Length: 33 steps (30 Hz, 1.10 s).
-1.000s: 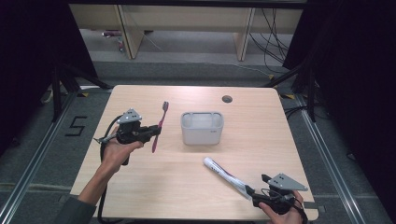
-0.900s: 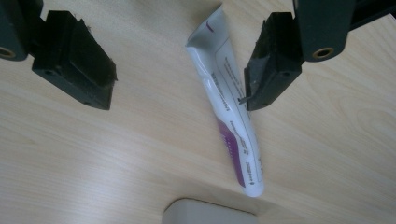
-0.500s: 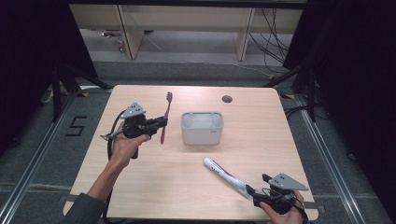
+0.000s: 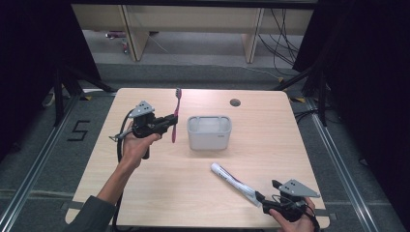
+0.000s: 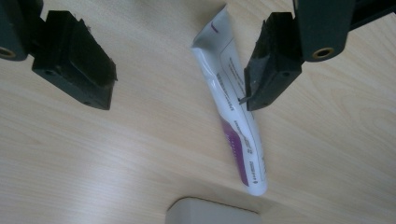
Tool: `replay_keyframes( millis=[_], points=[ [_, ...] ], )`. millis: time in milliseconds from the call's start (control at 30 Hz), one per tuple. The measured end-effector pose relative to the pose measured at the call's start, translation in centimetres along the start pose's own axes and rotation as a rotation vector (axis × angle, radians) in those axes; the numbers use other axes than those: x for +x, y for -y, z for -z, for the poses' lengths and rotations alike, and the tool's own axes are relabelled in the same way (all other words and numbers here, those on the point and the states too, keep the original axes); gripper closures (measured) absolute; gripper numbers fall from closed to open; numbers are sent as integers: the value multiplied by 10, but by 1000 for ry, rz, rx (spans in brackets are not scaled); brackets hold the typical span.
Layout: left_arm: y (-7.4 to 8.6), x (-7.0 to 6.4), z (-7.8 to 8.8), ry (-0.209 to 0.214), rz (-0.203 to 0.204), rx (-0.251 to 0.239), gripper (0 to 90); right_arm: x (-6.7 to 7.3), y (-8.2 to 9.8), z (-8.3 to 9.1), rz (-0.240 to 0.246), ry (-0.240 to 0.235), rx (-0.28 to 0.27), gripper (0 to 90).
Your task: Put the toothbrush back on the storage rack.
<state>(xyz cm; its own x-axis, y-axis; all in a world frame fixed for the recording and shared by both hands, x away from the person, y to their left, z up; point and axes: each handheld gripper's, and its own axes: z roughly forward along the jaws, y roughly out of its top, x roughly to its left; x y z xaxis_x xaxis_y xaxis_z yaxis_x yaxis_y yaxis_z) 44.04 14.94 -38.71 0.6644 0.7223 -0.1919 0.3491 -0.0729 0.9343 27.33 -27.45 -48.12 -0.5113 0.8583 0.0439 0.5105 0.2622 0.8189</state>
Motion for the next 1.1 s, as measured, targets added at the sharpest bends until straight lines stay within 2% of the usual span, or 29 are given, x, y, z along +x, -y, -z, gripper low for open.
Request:
replay_keyframes(
  millis=[300,500,767,867,900,933,1067,1100],
  points=[
    [-10,-4,-9,-5,-11,-18,828,0,0,0,-8,-8,1,253],
    [-17,-7,-18,-13,-21,-17,829,0,0,-1,4,0,0,253],
    [-25,-11,-33,0,-13,-16,828,-1,0,1,1,-8,4,253],
    [-28,-12,-38,-12,-15,-11,828,-1,0,1,-5,-10,1,253],
    [-29,-11,-40,-13,-17,-10,829,1,1,1,-29,-15,12,253],
    [-30,-11,-41,-16,-16,-9,829,1,1,1,-32,-16,14,253],
    [-34,-10,-47,-30,-12,-24,828,1,1,1,-29,-17,11,253],
    [-34,-9,-49,-29,0,-29,828,1,1,1,-31,-19,10,253]
  ],
)
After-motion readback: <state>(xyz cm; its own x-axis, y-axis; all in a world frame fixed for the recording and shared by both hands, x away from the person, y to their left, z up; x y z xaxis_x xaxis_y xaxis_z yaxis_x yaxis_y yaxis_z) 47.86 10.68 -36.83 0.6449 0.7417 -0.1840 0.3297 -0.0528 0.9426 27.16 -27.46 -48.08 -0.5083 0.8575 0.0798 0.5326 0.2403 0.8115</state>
